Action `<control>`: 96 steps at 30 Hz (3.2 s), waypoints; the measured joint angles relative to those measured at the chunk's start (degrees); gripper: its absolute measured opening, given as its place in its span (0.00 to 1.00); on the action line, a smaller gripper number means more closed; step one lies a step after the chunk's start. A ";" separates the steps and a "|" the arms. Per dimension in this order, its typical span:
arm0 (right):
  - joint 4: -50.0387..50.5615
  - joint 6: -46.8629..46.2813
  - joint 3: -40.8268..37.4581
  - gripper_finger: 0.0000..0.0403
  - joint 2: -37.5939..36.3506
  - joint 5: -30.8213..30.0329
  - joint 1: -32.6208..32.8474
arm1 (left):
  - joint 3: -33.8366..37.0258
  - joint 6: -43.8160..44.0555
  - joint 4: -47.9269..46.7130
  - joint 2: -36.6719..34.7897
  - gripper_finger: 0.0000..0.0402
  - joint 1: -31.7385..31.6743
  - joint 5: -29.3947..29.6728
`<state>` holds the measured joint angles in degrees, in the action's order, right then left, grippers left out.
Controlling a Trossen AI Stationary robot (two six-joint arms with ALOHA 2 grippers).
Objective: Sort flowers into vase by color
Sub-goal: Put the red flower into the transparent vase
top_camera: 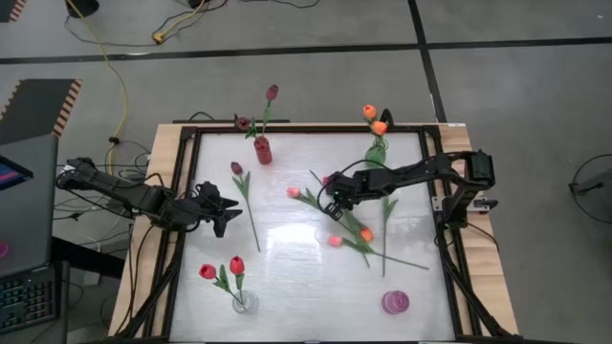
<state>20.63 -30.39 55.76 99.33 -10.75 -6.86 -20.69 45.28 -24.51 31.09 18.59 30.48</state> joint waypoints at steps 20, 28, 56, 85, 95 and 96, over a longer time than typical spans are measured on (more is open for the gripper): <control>-13.03 4.15 0.10 0.06 -15.34 0.18 0.12 | 0.00 -3.47 5.80 0.02 0.41 0.00 4.24; -28.61 11.24 0.12 0.06 -15.23 0.40 1.36 | 0.00 -13.96 19.24 1.15 0.41 0.00 4.67; -57.89 30.93 0.14 0.07 -13.81 0.51 7.68 | -0.34 -32.24 64.28 24.98 0.41 -12.15 -12.94; -60.91 32.36 0.14 0.07 -13.81 3.55 7.97 | -18.47 -40.57 65.47 44.00 0.41 -16.06 -22.24; -60.95 32.39 0.14 0.07 -13.81 3.55 8.01 | -19.74 -40.59 65.46 44.00 0.30 -16.06 -22.12; -60.93 32.39 0.14 0.07 -13.81 3.55 8.01 | -19.74 -40.59 65.44 44.00 0.28 -16.11 -22.12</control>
<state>-40.30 2.00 55.90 85.52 -7.20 1.15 -40.42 4.69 40.93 75.09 2.48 8.36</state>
